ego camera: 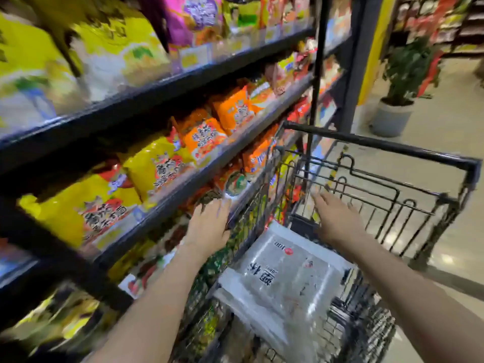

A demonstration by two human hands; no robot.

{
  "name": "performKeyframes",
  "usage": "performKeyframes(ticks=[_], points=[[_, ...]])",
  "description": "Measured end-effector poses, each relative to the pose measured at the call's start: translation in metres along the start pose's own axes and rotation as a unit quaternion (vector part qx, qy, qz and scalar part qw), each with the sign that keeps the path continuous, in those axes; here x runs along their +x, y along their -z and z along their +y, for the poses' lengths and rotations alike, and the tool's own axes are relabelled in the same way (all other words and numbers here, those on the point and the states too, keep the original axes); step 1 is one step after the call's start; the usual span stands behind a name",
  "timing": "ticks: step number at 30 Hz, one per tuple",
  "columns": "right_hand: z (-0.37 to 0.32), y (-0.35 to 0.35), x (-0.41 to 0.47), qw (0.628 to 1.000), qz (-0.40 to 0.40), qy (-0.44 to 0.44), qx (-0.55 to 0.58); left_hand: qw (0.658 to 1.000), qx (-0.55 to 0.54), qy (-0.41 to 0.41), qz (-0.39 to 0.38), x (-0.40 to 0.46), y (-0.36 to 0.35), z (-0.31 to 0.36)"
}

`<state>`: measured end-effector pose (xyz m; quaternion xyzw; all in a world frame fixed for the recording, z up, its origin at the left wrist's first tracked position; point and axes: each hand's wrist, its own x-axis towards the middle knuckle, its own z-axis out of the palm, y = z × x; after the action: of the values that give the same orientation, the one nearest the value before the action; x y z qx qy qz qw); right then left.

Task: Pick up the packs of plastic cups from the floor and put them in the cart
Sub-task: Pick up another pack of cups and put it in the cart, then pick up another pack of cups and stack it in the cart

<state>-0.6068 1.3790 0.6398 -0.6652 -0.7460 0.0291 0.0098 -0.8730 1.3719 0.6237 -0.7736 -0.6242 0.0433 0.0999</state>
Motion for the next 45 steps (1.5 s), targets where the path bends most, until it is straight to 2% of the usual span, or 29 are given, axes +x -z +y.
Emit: performKeyframes(ticks=[3, 5, 9, 14, 20, 23, 27, 33, 38, 42, 45], points=[[-0.035, 0.028, -0.02, 0.993, 0.027, 0.115, 0.013, 0.991, -0.014, 0.137, 0.001, -0.096, 0.037, -0.012], [-0.077, 0.042, -0.044, 0.98, 0.026, 0.197, 0.027, 0.972, -0.012, 0.234, 0.013, -0.176, 0.063, -0.022], [-0.184, 0.067, -0.139, 0.917, 0.028, 0.396, 0.038, 0.904, 0.014, 0.427, 0.027, -0.36, 0.118, -0.024], [-0.302, 0.079, -0.32, 0.801, 0.01, 0.596, 0.056, 0.77, 0.067, 0.635, -0.011, -0.61, 0.182, 0.039], [-0.365, 0.071, -0.585, 0.64, 0.005, 0.766, 0.062, 0.571, 0.093, 0.812, -0.079, -0.875, 0.231, 0.204], [-0.371, 0.06, -0.714, 0.583, -0.041, 0.808, 0.071, 0.479, 0.102, 0.866, -0.102, -0.978, 0.25, 0.305], [-0.354, 0.041, -0.861, 0.503, -0.091, 0.858, 0.053, 0.365, 0.103, 0.918, -0.121, -1.073, 0.264, 0.423], [-0.333, 0.013, -1.024, 0.416, -0.122, 0.901, 0.005, 0.247, 0.083, 0.957, -0.124, -1.155, 0.251, 0.54], [-0.343, -0.023, -1.124, 0.35, -0.128, 0.927, -0.037, 0.184, 0.05, 0.974, -0.123, -1.221, 0.224, 0.578], [-0.385, -0.057, -1.2, 0.333, -0.145, 0.931, -0.047, 0.149, 0.034, 0.982, -0.111, -1.29, 0.2, 0.569], [-0.425, -0.084, -1.265, 0.324, -0.159, 0.931, -0.057, 0.142, 0.016, 0.984, -0.11, -1.356, 0.176, 0.549]])
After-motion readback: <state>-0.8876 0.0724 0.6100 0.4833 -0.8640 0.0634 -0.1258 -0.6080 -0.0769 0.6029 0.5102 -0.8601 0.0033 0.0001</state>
